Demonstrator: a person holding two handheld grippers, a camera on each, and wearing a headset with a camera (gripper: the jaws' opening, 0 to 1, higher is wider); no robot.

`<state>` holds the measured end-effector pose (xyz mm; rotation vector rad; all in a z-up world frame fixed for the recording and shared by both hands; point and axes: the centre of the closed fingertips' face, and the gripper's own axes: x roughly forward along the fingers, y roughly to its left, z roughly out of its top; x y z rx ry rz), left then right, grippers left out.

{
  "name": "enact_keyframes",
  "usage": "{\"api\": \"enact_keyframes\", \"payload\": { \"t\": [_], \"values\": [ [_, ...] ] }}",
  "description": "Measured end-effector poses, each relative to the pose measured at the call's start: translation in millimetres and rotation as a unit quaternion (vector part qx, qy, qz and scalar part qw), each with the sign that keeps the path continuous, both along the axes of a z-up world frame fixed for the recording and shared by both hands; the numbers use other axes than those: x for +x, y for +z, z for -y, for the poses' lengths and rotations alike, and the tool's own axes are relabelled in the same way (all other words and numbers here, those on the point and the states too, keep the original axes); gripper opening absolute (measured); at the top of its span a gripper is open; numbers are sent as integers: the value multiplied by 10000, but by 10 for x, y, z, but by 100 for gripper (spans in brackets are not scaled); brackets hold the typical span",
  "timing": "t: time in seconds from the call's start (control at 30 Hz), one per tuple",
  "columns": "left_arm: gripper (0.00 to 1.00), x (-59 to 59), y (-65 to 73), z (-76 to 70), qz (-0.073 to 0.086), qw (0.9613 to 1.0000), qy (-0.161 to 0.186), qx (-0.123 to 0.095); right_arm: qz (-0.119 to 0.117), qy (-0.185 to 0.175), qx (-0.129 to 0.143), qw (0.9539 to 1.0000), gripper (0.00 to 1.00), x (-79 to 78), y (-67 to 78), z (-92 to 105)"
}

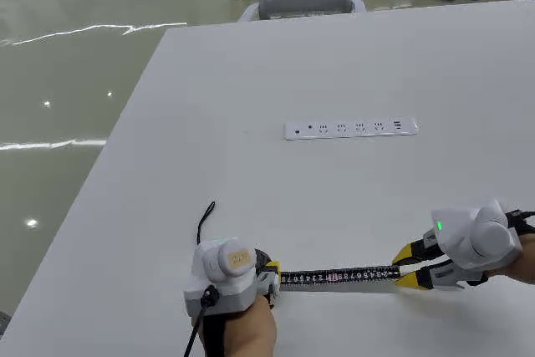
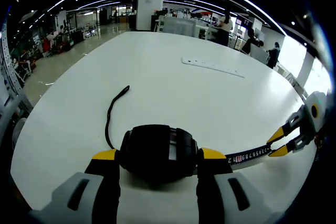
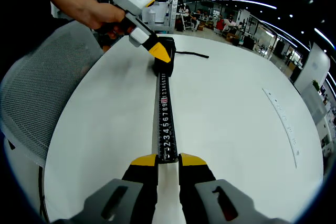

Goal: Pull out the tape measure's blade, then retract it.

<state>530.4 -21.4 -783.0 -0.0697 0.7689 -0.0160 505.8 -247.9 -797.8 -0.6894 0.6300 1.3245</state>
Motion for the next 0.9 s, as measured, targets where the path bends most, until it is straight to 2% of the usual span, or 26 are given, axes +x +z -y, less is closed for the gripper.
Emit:
{"api": "enact_keyframes", "payload": {
  "t": [0.9],
  "values": [
    [55,3,-2,-1,14,10000,-20,-16,-11,10,13,10000,14,-2,3,-93]
  ]
}}
